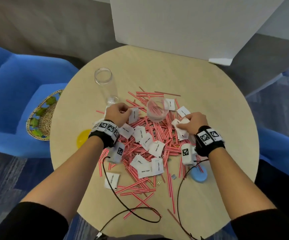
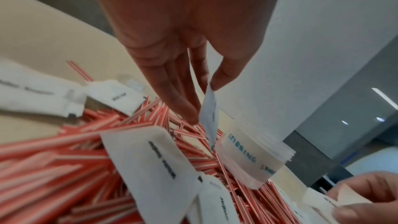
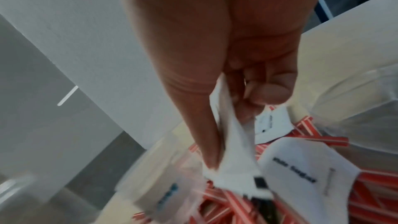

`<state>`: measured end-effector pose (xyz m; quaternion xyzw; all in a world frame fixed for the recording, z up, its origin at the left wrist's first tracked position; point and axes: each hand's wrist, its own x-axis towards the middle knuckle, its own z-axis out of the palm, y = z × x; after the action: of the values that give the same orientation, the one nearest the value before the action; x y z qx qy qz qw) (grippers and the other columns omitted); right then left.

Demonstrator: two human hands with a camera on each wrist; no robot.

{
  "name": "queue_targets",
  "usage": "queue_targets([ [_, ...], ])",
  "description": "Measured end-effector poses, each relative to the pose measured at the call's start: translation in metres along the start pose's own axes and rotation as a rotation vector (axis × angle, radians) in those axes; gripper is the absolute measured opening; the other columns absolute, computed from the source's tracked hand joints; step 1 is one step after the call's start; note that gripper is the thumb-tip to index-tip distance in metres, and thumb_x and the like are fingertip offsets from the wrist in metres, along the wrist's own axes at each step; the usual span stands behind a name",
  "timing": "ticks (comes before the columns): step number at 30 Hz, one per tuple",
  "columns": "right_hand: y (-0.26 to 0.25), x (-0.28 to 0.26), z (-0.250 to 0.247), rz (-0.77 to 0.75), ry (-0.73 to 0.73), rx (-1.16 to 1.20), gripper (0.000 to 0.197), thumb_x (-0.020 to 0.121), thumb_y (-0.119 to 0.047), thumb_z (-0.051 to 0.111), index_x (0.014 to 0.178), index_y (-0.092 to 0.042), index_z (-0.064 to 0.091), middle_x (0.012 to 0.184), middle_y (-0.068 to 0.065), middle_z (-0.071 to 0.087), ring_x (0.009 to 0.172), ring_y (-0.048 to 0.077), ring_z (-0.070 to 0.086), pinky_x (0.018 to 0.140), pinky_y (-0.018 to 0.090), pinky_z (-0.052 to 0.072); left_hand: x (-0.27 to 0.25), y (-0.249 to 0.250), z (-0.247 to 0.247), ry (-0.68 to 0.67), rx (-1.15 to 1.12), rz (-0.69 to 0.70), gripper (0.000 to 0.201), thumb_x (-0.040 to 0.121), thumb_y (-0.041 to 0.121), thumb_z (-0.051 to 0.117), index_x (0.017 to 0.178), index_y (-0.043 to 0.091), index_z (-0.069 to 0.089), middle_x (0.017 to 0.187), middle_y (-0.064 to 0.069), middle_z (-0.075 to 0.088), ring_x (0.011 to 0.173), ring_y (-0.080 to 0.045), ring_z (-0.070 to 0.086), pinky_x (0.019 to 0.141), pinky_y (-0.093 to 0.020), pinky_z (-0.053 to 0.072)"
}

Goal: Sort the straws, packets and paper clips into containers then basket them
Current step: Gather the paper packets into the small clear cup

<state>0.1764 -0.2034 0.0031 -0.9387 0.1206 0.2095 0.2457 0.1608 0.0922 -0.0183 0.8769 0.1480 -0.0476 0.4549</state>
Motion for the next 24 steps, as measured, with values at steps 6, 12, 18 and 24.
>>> queue_targets([
  [6, -0.029, -0.050, 0.024, -0.121, -0.362, -0.050, 0.037, 0.073, -0.030, 0.085, 0.103, -0.014, 0.072, 0.123, 0.008, 0.065, 0.099, 0.022, 0.064, 0.089, 0.034, 0.051, -0.017, 0.006, -0.008, -0.211, -0.001, 0.013, 0.012, 0.084, 0.016, 0.060, 0.080, 0.005, 0.063, 0.070, -0.008, 0.064, 0.058, -0.018, 0.059, 0.054, -0.024, 0.054],
  [12, -0.040, -0.065, 0.063, -0.115, -0.282, -0.234, 0.043, 0.074, -0.022, 0.084, 0.112, -0.014, 0.066, 0.124, 0.005, 0.062, 0.110, 0.022, 0.061, 0.095, 0.032, 0.051, -0.029, 0.004, 0.020, -0.406, 0.457, 0.224, 0.036, 0.080, 0.036, 0.075, 0.110, 0.020, 0.066, 0.092, 0.006, 0.062, 0.086, -0.015, 0.062, 0.073, -0.026, 0.050],
  [18, -0.028, -0.066, 0.062, -0.127, -0.240, -0.252, 0.041, 0.075, -0.026, 0.084, 0.109, -0.012, 0.066, 0.110, 0.004, 0.064, 0.096, 0.018, 0.060, 0.086, 0.028, 0.053, -0.032, 0.003, 0.027, -0.428, 0.639, 0.247, 0.054, 0.072, 0.041, 0.082, 0.120, 0.024, 0.065, 0.119, 0.001, 0.059, 0.108, -0.020, 0.056, 0.095, -0.034, 0.045],
  [24, -0.023, -0.069, 0.058, -0.199, -0.242, -0.254, 0.032, 0.072, -0.026, 0.085, 0.097, -0.021, 0.065, 0.104, -0.002, 0.062, 0.090, 0.016, 0.061, 0.076, 0.027, 0.052, -0.038, 0.006, 0.025, -0.400, 0.571, 0.236, 0.053, 0.068, 0.033, 0.085, 0.116, 0.026, 0.064, 0.111, 0.006, 0.065, 0.100, -0.017, 0.061, 0.088, -0.032, 0.052],
])
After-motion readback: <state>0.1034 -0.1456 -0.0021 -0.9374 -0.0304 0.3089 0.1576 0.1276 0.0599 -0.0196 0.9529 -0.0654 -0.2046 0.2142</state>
